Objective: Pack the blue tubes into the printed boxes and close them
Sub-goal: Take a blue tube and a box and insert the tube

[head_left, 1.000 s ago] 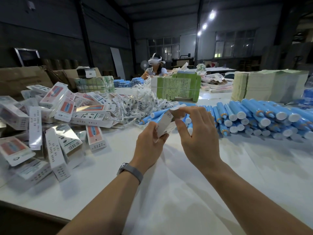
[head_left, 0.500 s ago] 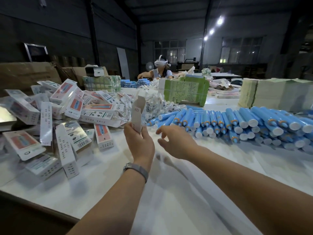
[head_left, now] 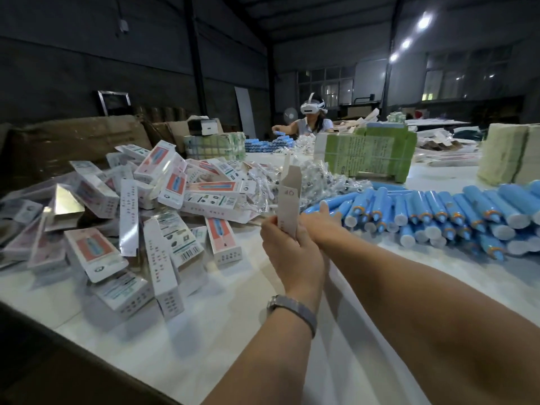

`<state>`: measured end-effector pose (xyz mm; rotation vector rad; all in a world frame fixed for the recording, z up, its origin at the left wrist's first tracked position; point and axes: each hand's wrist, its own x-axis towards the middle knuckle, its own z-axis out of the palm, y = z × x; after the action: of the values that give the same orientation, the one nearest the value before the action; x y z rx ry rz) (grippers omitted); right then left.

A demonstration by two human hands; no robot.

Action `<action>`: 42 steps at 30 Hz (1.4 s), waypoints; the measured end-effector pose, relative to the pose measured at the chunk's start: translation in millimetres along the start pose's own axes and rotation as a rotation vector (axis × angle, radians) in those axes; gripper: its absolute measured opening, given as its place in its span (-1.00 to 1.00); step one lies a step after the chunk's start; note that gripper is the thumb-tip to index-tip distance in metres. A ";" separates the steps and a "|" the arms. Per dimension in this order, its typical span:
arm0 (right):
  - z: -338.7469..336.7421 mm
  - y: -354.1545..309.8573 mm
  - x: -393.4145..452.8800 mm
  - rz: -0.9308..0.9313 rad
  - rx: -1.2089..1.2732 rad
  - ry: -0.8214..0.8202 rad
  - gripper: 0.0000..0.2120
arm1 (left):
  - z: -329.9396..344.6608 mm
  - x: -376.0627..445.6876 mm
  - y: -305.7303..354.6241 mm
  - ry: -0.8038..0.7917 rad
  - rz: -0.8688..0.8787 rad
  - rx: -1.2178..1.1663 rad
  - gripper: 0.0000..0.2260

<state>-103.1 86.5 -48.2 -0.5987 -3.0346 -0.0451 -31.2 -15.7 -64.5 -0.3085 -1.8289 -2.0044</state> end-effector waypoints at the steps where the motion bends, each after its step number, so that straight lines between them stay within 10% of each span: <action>1: 0.5 0.4 -0.7 -0.021 0.002 0.064 -0.67 | 0.0 -0.2 -0.3 -0.005 0.000 0.001 -0.80; 22: -51.8 86.2 -238.9 -0.067 1.231 1.129 -0.74 | -2.5 -17.4 8.4 -0.303 0.268 0.145 -0.70; 36: -46.2 82.5 -246.7 -0.151 1.139 1.241 -0.78 | -4.1 -28.8 13.8 -0.546 0.378 0.254 -0.75; 42: -28.9 83.5 -238.9 -0.083 0.859 1.045 -0.91 | -4.1 -32.2 12.7 -0.609 0.393 0.242 -0.77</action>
<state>150.6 72.1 -30.4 -0.2268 -1.7975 0.6665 3.5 -15.8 -67.3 -1.2030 -2.1109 -1.4901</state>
